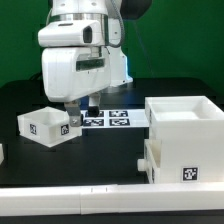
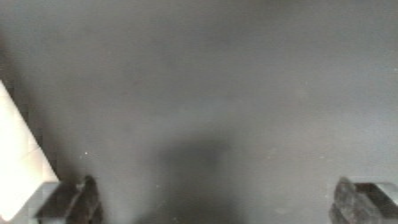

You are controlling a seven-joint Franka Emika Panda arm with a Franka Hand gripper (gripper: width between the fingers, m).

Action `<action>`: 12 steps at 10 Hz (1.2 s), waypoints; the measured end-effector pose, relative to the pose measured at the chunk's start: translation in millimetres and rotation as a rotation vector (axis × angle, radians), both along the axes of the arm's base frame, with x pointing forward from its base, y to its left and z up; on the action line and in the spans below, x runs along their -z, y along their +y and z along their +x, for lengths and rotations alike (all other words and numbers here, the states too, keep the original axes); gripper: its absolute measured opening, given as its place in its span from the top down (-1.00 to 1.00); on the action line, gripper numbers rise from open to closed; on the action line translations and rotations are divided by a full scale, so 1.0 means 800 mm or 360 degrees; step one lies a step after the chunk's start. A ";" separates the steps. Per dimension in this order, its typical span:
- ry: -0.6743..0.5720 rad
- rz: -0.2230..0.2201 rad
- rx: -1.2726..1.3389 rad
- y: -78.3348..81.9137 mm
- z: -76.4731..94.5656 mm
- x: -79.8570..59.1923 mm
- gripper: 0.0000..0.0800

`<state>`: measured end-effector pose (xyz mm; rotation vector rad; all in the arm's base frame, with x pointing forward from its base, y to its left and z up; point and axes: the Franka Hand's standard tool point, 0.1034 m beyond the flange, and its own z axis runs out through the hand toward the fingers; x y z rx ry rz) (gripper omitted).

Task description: Assemble drawer

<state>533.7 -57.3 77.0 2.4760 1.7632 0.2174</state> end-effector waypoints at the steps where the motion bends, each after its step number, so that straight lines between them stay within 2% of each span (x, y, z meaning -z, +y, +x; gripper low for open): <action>1: -0.0001 0.0002 0.0014 -0.002 0.000 0.000 -0.62; 3: -0.0011 0.0011 0.0170 -0.021 0.001 -0.002 -0.62; 4: -0.0064 0.0037 0.0328 -0.031 0.000 -0.004 -0.62; 5: -0.0071 0.0069 0.0509 -0.037 -0.009 -0.003 -0.62; 6: -0.0001 0.0071 0.0578 -0.038 -0.014 -0.006 -0.62; 9: -0.0002 0.0079 0.0607 -0.038 -0.013 -0.006 -0.62; 10: 0.0002 0.0113 0.0748 -0.040 -0.014 -0.004 -0.62; 12: 0.0023 0.0226 0.1284 -0.042 -0.020 0.000 -0.62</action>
Offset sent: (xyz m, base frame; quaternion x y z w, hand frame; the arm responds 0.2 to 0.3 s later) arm -0.0095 -0.0400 0.0079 -0.0776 0.0000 0.1983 0.9771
